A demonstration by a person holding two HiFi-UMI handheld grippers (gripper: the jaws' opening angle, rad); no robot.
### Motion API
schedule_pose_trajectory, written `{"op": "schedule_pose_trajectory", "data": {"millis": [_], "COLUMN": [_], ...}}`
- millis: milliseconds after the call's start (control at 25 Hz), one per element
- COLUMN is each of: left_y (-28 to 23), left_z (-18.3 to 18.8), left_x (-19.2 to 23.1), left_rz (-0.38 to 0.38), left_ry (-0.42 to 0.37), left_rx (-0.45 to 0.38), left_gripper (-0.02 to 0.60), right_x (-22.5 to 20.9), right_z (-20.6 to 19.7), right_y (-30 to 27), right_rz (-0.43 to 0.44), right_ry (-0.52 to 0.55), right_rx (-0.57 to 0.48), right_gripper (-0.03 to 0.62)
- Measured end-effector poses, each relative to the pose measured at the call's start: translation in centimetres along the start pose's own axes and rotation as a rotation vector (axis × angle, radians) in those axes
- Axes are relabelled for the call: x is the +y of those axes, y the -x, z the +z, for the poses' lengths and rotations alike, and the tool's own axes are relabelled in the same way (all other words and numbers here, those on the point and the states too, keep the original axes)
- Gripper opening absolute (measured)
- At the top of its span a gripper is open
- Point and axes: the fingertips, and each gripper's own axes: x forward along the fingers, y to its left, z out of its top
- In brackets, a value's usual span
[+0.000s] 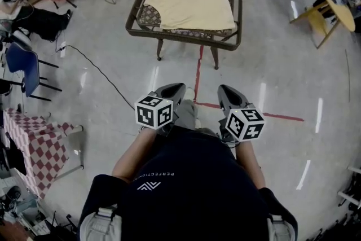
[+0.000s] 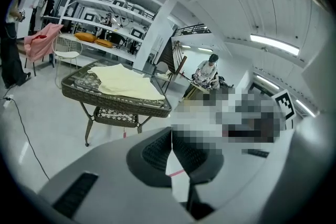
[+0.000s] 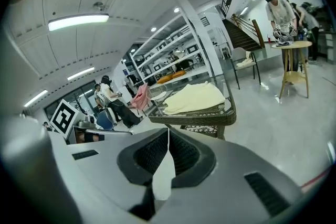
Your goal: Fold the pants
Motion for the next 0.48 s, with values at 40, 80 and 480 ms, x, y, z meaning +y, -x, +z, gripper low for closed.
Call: {"op": "schedule_pose_trajectory", "data": {"millis": [40,80,480], "left_y": [-0.5,-0.9,-4.7], "left_z": [0.3,0.6,4.1], "left_x": [0.3,0.6,4.4], "left_rz": [-0.008,-0.015,-0.038], "left_ry": [0.001,0.001,0.009], "left_rx": [0.002,0.002,0.022], "left_gripper": [0.009,0.009,0.009], "right_x": [-0.4,-0.7,-3.8], "right_z": [0.2,0.5,3.2], "right_y": [-0.4,-0.8,-5.7], "right_rz": [-0.007,-0.014,-0.062], "right_ry": [0.001,0.003,-0.006], "right_rx": [0.002,0.004,0.054], "right_gripper": [0.035,0.035,0.036]}}
